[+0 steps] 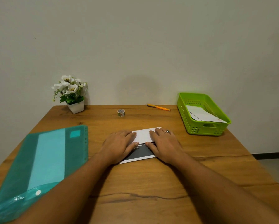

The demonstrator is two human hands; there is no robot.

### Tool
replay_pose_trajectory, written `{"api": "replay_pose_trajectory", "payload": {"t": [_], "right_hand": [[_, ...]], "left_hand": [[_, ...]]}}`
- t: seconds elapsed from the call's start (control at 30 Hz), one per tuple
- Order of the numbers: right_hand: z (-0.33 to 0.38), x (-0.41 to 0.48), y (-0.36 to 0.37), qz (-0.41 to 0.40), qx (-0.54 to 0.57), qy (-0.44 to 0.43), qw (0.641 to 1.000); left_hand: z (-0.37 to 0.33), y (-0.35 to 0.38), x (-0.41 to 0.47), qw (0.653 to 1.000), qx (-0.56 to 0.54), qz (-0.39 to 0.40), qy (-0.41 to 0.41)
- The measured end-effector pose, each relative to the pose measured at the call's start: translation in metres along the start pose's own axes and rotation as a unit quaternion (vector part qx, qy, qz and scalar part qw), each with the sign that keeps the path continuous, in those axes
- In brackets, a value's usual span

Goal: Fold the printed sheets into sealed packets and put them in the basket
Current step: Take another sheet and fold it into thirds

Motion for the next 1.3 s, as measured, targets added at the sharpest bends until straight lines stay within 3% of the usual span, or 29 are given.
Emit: {"api": "replay_pose_trajectory", "payload": {"t": [0.2,0.37,0.57,1.0,1.3], "right_hand": [[0.017,0.012,0.001,-0.015,0.046,0.001,0.999],[0.039,0.032,0.007,-0.003,0.101,-0.047,0.994],[0.049,0.038,0.024,0.019,0.155,-0.042,0.987],[-0.036,0.016,0.031,0.118,0.101,0.066,0.986],[-0.034,0.015,0.030,0.109,0.099,0.068,0.987]], "left_hand": [[0.003,0.011,0.010,0.998,-0.053,-0.020,-0.019],[0.006,0.026,0.013,0.996,-0.037,0.054,-0.053],[0.006,0.028,0.014,0.996,-0.014,0.078,-0.046],[0.036,0.025,0.012,0.980,0.014,0.144,-0.133],[0.042,-0.005,0.038,0.986,-0.019,0.141,-0.088]]}}
Point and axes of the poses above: each hand's wrist, its own x-axis towards the middle knuckle, its own y-axis out of the palm, z = x × y, the point moved 5 cm from there along x, towards the middle knuckle, and after that the axes turned 1 degree about z, right-handed, at the moved point
